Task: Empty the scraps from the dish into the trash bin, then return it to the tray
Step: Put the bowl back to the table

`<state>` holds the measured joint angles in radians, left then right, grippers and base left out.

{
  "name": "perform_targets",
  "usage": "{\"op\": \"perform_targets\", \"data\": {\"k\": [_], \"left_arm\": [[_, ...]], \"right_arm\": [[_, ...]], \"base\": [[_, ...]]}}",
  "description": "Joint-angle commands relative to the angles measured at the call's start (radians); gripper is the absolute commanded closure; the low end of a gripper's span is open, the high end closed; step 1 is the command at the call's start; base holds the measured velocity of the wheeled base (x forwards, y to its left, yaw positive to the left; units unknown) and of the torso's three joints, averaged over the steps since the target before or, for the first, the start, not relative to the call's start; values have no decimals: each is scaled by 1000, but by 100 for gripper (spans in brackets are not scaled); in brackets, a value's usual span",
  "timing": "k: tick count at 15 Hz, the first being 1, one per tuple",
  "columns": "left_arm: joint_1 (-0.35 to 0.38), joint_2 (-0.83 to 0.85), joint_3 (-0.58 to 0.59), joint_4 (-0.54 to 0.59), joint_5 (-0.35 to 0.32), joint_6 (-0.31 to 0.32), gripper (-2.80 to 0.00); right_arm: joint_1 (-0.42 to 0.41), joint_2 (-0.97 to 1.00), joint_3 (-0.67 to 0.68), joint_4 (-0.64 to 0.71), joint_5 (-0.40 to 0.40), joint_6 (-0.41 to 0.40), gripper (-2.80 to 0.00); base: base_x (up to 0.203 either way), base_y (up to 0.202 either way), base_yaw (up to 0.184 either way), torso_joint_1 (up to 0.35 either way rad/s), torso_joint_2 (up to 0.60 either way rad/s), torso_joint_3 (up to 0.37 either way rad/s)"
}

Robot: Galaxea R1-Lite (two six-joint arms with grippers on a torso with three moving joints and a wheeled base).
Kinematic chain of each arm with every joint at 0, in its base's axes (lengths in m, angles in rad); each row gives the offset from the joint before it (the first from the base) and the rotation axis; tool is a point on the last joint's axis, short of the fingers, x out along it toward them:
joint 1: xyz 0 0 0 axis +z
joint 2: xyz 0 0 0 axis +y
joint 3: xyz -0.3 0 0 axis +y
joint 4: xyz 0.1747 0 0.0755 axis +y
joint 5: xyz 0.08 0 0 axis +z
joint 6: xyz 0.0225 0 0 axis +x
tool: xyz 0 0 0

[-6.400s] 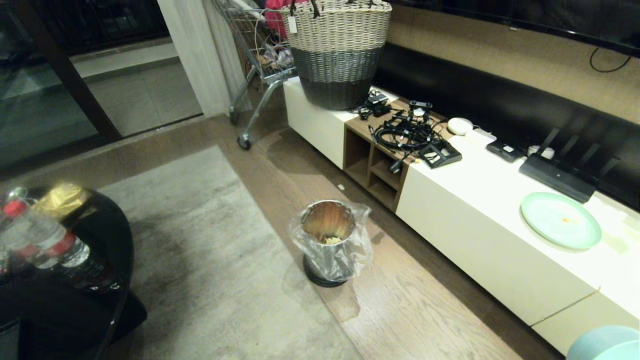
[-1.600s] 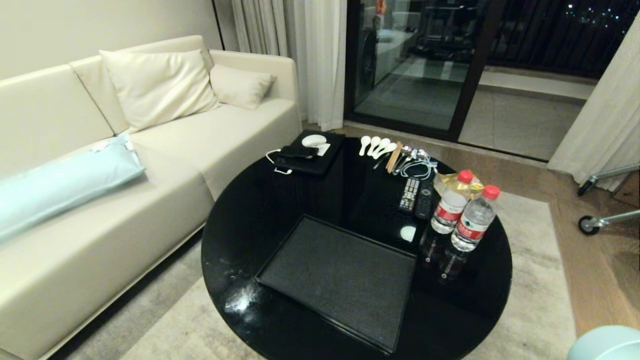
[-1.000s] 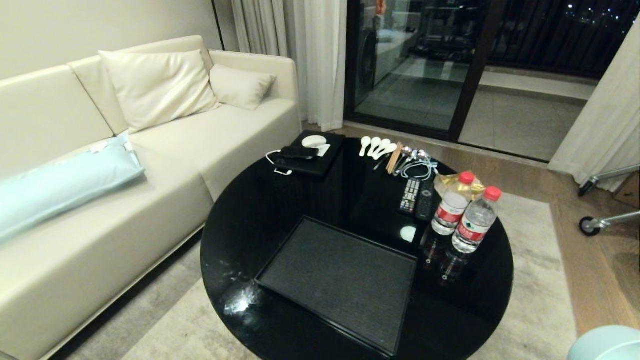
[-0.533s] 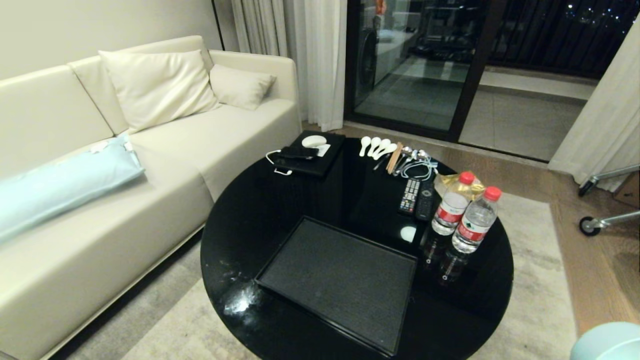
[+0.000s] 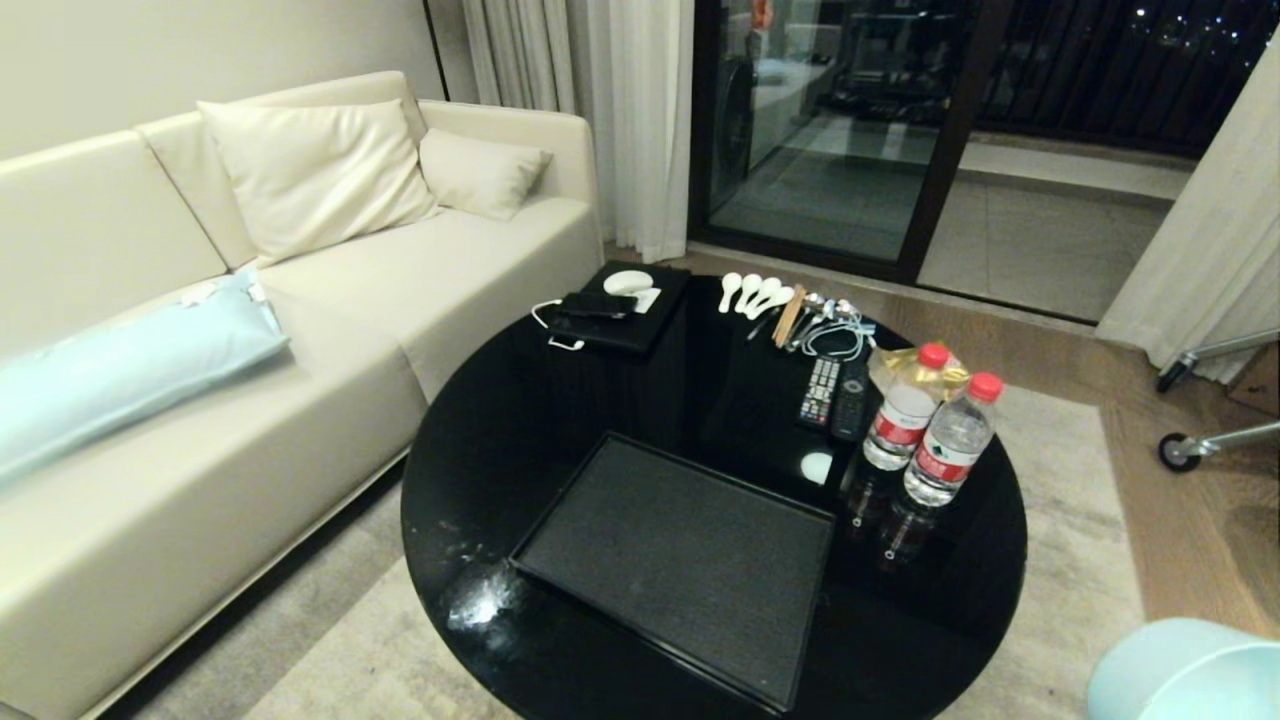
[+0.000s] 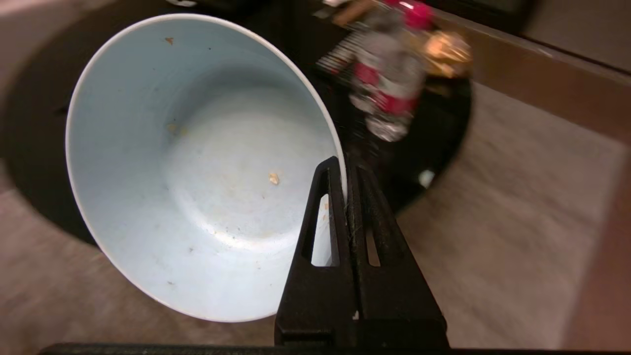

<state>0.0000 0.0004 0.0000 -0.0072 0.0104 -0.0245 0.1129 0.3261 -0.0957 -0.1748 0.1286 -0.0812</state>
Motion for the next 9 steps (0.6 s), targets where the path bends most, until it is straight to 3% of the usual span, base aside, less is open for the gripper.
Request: {"op": "perform_targets", "data": {"k": [1, 3, 4, 6, 9], "left_arm": [[0, 0, 0, 0, 0, 0, 0], [0, 0, 0, 0, 0, -2, 0], [0, 0, 0, 0, 0, -1, 0], [0, 0, 0, 0, 0, -1, 0], [0, 0, 0, 0, 0, 0, 0]], "right_arm": [[106, 230, -81, -73, 135, -41, 0], [127, 305, -150, -41, 377, -157, 0], [122, 345, -187, 39, 447, -241, 0], [123, 454, -267, 188, 513, -359, 0], [128, 671, -428, 436, 541, -528, 0]], "base": [[0, 0, 0, 0, 0, 0], [0, 0, 0, 0, 0, 0], [0, 0, 0, 0, 0, 0], [0, 0, 0, 0, 0, 0], [0, 0, 0, 0, 0, 0]]}}
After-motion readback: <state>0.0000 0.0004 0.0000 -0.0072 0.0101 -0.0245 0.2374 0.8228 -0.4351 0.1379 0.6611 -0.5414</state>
